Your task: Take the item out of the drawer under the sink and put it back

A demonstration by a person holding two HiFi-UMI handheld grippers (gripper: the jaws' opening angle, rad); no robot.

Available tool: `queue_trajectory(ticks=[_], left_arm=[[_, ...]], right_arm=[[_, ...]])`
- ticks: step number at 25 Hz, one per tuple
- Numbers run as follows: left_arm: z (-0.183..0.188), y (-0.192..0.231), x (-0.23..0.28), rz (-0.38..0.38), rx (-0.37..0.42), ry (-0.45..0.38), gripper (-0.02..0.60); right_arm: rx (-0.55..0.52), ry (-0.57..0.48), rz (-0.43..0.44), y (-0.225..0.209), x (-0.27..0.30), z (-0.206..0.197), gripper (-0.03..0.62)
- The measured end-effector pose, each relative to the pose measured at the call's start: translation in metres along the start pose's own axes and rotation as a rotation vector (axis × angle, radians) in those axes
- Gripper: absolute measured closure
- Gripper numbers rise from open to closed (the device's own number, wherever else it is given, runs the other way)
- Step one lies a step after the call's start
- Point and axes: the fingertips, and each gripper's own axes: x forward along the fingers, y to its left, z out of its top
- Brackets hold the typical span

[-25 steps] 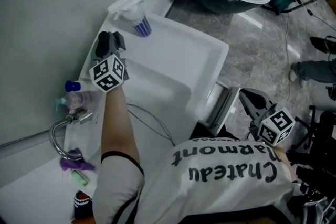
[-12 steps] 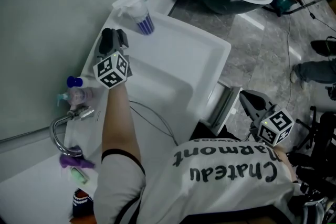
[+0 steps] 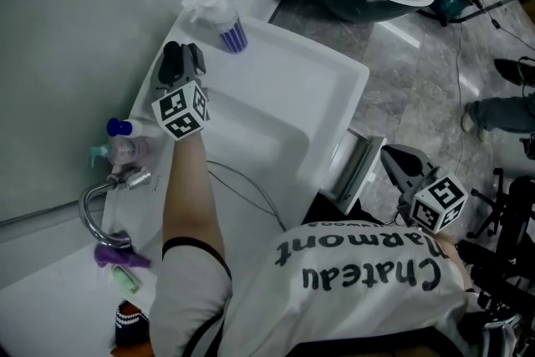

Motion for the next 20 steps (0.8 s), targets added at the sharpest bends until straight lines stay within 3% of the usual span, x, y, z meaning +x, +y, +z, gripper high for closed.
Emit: queue_trajectory(ticks=[5,15,20], left_arm=[[-0.001,0.004,-0.004,0.008,0.018,0.011,0.430],[-0.007,-0.003,-0.020,-0.051,-0.027,0.023,0.397],[-0.009,-0.001,-0.034,-0.045,-0.048,0.018,0.397]], right_arm=[[-0.004,-0.006,-0.003,0.004,0.000,-0.001,0.583],[-0.014,-0.021,-0.001,0.020,-0.003,-0.004,0.583],[-0.032,-0.008,0.015,0.032,-0.003,-0.008,0.583]])
